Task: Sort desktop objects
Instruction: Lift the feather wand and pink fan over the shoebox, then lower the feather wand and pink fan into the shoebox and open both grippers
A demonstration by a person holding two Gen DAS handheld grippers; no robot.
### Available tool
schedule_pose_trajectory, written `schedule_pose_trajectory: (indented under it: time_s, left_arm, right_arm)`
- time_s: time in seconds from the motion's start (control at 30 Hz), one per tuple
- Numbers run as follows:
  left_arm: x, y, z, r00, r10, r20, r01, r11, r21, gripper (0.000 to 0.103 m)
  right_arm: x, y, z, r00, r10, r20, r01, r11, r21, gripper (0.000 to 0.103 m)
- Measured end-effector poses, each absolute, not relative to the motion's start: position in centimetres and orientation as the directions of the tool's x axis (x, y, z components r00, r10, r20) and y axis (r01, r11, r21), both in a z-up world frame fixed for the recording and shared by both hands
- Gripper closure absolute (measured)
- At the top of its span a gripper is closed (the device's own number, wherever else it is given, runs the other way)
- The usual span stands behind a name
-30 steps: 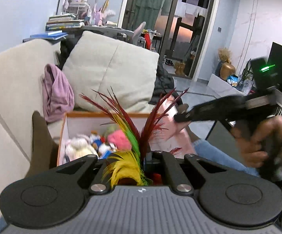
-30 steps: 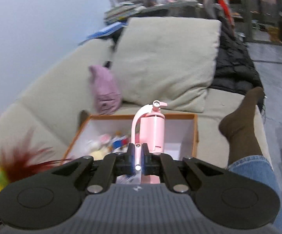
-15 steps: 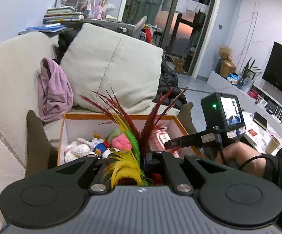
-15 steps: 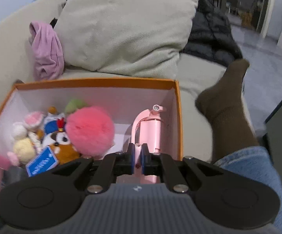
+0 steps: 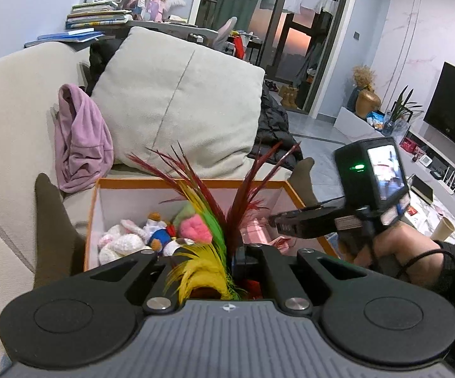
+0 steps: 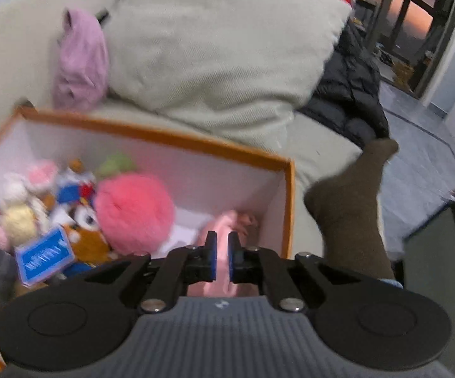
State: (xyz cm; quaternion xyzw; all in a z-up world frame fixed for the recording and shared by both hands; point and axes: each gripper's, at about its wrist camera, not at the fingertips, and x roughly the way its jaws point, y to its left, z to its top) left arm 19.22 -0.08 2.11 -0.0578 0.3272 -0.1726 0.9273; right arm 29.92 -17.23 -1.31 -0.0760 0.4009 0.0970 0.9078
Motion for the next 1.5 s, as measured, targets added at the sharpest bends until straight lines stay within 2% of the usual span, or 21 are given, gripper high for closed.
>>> schedule_pose_trajectory:
  time_s: [0.03,0.1,0.13,0.17,0.3,0.37,0.57,0.67,0.8,0.87,0.93,1.1,1.27,1.5]
  left_arm:
    - [19.4,-0.2,2.2,0.723,-0.367,-0.585,0.287,0.930,-0.228,0.099]
    - [19.6,-0.7,2.3,0.718,-0.381,-0.583,0.300,0.925,-0.234,0.099]
    - [19.9,-1.0,2.3,0.715,-0.385,-0.584,0.305,0.923,-0.234,0.099]
    - [20.2,-1.3,2.2,0.711,-0.388,-0.586,0.309,0.921,-0.235,0.099]
    - [21.9,-3.0,1.7,0.696,-0.399,-0.598,0.313,0.917,-0.247,0.099]
    - [23.0,-3.7,1.3,0.700,-0.393,-0.597,0.310,0.919,-0.242,0.099]
    - [26.1,-5.6,-0.4,0.706,-0.367,-0.605,0.287,0.930,-0.230,0.099]
    - [26.9,-6.2,-1.3,0.689,-0.359,-0.630,0.276,0.933,-0.230,0.099]
    - [27.0,-6.3,-1.6,0.703,-0.348,-0.621,0.265,0.938,-0.225,0.099]
    - [27.1,-6.2,-1.5,0.708,-0.338,-0.620,0.250,0.941,-0.229,0.099]
    - [27.1,-6.0,-1.5,0.708,-0.333,-0.623,0.245,0.943,-0.226,0.099]
    - [27.0,-5.7,-1.6,0.704,-0.319,-0.634,0.238,0.948,-0.212,0.099]
    - [27.0,-5.4,-1.6,0.701,-0.310,-0.642,0.233,0.951,-0.205,0.099]
    - [26.6,-5.1,-1.8,0.693,-0.310,-0.651,0.227,0.951,-0.211,0.099]
  right_arm:
    - [29.5,-17.6,-0.8,0.681,0.131,-0.721,-0.238,0.970,-0.049,0.095]
    - [28.4,-18.4,-0.2,0.727,0.149,-0.670,-0.233,0.972,-0.036,0.087]
    - [27.8,-18.9,0.1,0.750,0.158,-0.642,-0.226,0.974,-0.025,0.076]
    - [27.1,-19.5,0.3,0.769,0.166,-0.617,-0.220,0.975,-0.012,0.070]
    - [25.0,-21.6,0.3,0.805,0.220,-0.551,-0.204,0.975,0.091,0.069]
    - [24.3,-22.4,0.0,0.818,0.249,-0.519,-0.206,0.969,0.140,0.064]
    - [23.2,-22.5,-1.0,0.838,0.285,-0.466,-0.255,0.958,0.128,0.063]
    - [23.4,-22.9,-1.6,0.832,0.287,-0.475,-0.255,0.958,0.132,0.061]
    - [23.7,-23.5,-1.9,0.823,0.290,-0.488,-0.240,0.957,0.164,0.061]
    - [23.7,-23.5,-1.9,0.820,0.298,-0.488,-0.242,0.954,0.176,0.058]
    - [23.5,-23.1,-2.0,0.821,0.289,-0.492,-0.247,0.957,0.149,0.057]
    - [23.0,-22.2,-2.1,0.832,0.267,-0.487,-0.266,0.961,0.073,0.058]
    - [23.0,-22.8,-2.2,0.829,0.287,-0.481,-0.251,0.958,0.140,0.061]
    - [22.9,-22.9,-2.0,0.835,0.284,-0.471,-0.248,0.959,0.139,0.061]
